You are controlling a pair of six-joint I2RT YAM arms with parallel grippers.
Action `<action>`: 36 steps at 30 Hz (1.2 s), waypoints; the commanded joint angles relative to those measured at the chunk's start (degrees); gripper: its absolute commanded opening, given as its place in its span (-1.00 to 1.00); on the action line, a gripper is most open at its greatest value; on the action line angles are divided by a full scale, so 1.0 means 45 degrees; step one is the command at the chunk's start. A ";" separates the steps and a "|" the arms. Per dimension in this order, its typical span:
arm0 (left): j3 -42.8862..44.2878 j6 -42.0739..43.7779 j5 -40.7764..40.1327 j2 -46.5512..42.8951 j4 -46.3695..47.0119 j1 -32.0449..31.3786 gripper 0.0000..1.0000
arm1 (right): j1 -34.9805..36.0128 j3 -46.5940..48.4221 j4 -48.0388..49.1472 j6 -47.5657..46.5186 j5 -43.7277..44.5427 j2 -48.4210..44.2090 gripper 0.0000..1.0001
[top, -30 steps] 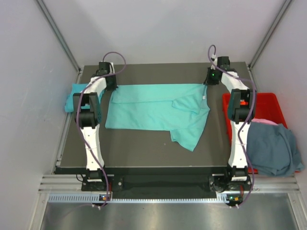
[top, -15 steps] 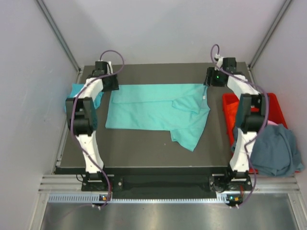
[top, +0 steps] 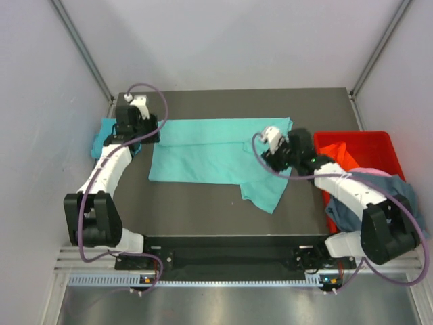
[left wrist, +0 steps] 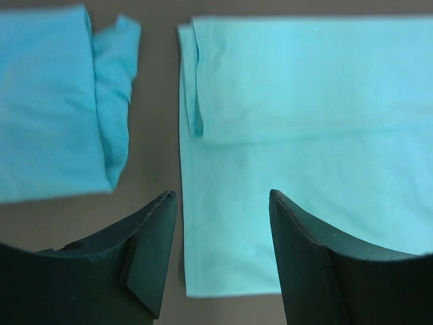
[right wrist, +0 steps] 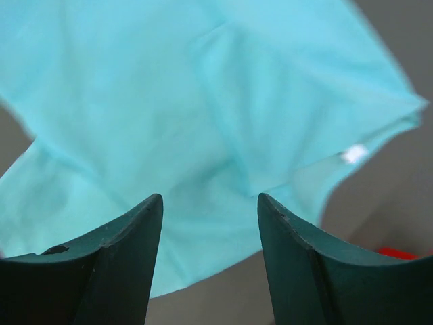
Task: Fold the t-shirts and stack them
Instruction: Fold the tshirt
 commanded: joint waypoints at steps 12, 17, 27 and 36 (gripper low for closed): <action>-0.2088 0.0775 -0.0334 -0.1420 -0.0610 0.0022 0.19 | 0.4448 -0.2115 -0.2952 -0.3053 0.1178 -0.2074 0.04; -0.1969 0.0678 -0.0392 -0.1320 -0.0710 0.0022 0.18 | 0.5502 -0.2409 -0.3676 -0.3191 0.1646 -0.2193 0.02; -0.1871 0.0658 -0.0685 -0.1105 -0.0671 0.0022 0.18 | 0.5758 -0.2819 -0.4573 -0.3836 0.1610 -0.1490 -0.10; -0.1852 0.0678 -0.0627 -0.0949 -0.0554 0.0042 0.18 | 0.5894 -0.2838 -0.5550 -0.3737 0.0925 -0.1471 -0.10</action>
